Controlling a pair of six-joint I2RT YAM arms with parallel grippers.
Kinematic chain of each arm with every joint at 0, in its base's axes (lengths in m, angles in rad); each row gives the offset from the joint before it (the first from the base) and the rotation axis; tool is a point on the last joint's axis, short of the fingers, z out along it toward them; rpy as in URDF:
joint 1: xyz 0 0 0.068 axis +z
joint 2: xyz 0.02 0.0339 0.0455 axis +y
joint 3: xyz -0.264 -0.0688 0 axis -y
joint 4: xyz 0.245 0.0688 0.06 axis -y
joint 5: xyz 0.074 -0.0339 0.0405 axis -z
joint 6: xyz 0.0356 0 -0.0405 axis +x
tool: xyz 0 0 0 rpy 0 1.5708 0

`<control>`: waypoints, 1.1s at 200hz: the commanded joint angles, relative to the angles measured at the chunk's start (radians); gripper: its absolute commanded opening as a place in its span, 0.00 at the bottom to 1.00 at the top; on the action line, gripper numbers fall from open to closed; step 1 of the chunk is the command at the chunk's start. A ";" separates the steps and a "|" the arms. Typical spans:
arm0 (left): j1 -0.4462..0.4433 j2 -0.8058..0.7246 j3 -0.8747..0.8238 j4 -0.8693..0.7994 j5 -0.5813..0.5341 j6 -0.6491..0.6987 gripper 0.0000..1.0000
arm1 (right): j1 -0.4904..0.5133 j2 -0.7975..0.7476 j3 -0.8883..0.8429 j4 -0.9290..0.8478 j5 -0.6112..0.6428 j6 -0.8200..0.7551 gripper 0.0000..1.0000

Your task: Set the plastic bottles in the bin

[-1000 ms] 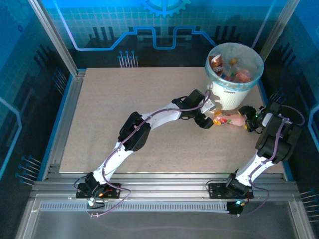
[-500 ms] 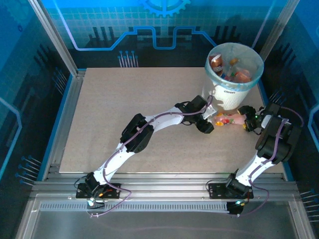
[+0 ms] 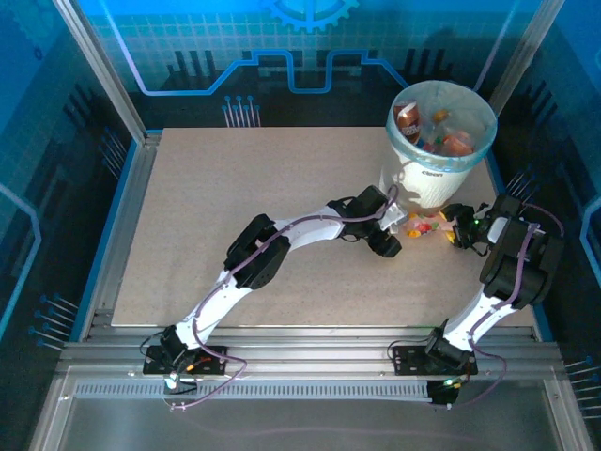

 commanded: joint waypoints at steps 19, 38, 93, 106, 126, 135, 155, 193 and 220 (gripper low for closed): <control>-0.004 -0.165 -0.124 0.060 -0.026 0.006 0.74 | 0.009 -0.118 -0.013 -0.105 0.037 -0.050 0.50; -0.004 -0.261 -0.218 0.120 -0.041 -0.009 0.75 | 0.010 -0.216 -0.013 -0.182 0.083 -0.090 0.49; -0.004 -0.607 -0.499 0.197 -0.085 -0.081 0.76 | 0.014 -0.571 -0.067 -0.408 0.144 -0.174 0.48; -0.005 -0.677 -0.551 0.191 -0.082 -0.105 0.76 | 0.016 -0.660 -0.076 -0.470 0.160 -0.197 0.48; -0.006 -0.774 -0.614 0.171 -0.087 -0.141 0.77 | 0.023 -0.805 -0.085 -0.551 0.161 -0.217 0.47; -0.006 -0.814 -0.638 0.163 -0.092 -0.157 0.77 | 0.032 -0.869 -0.082 -0.591 0.164 -0.224 0.47; -0.005 -0.892 -0.661 0.126 -0.118 -0.185 0.79 | 0.078 -0.998 -0.064 -0.657 0.158 -0.231 0.47; -0.005 -1.005 -0.613 0.027 -0.160 -0.192 0.80 | 0.287 -1.127 0.114 -0.756 0.260 -0.201 0.44; -0.004 -1.061 -0.540 -0.009 -0.216 -0.187 0.81 | 0.464 -1.033 0.351 -0.783 0.402 -0.192 0.42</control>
